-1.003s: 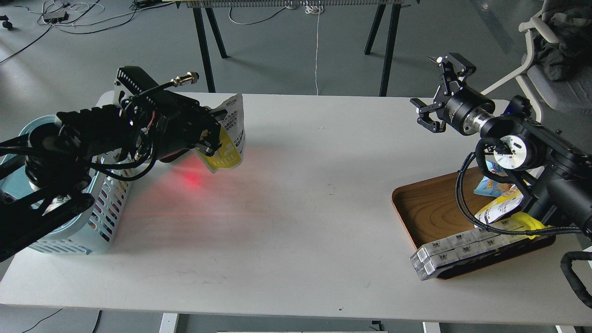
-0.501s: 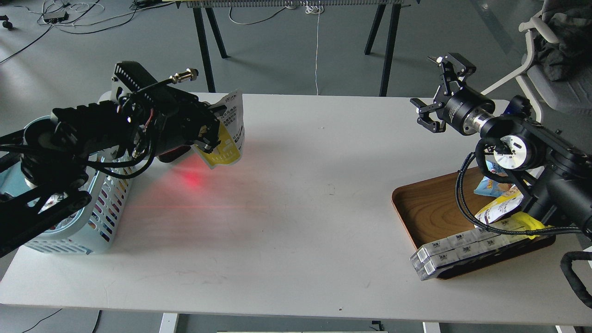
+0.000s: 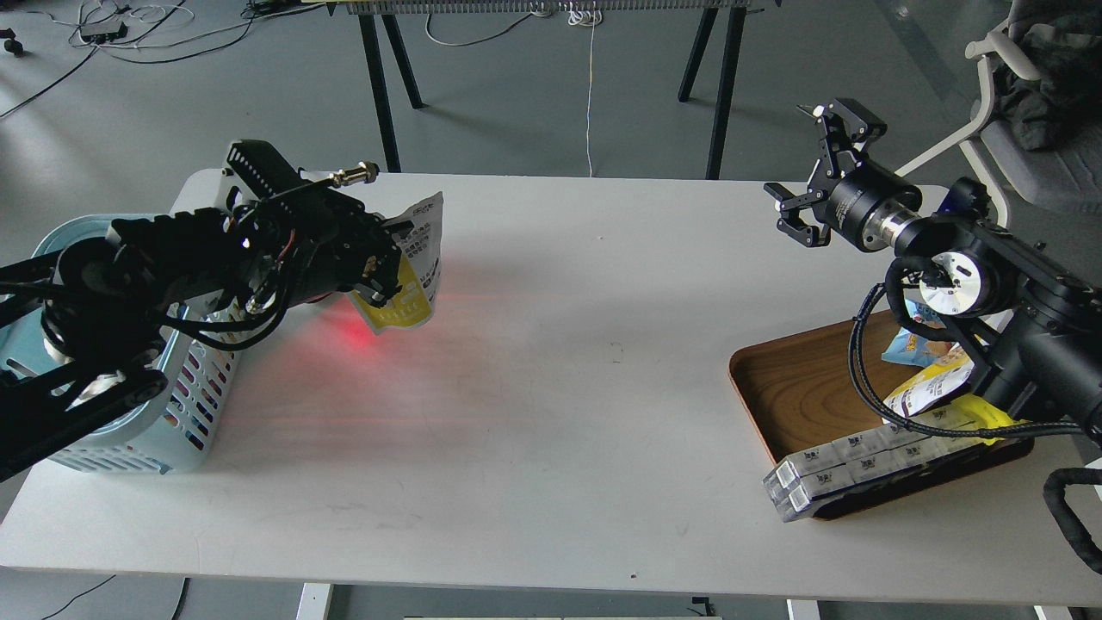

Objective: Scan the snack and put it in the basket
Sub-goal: 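Move the packet over the blue basket and drop it in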

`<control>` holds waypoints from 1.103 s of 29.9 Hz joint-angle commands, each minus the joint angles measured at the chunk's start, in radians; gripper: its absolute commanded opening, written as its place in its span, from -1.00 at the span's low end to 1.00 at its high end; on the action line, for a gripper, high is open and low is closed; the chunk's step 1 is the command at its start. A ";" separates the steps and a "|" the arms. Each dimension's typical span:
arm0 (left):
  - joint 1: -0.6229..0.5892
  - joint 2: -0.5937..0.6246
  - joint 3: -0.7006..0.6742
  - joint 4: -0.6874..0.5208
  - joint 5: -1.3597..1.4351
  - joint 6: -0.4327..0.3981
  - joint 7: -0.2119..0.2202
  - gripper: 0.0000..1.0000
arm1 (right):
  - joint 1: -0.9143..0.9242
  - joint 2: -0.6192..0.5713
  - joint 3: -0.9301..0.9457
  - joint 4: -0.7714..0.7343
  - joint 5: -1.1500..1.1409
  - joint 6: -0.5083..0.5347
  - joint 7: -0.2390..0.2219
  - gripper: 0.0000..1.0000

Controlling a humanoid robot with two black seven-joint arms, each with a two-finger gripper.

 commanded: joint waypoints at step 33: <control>-0.010 0.505 -0.253 0.055 -0.196 0.000 -0.176 -1.00 | 0.003 0.008 -0.006 0.005 0.000 0.000 0.000 1.00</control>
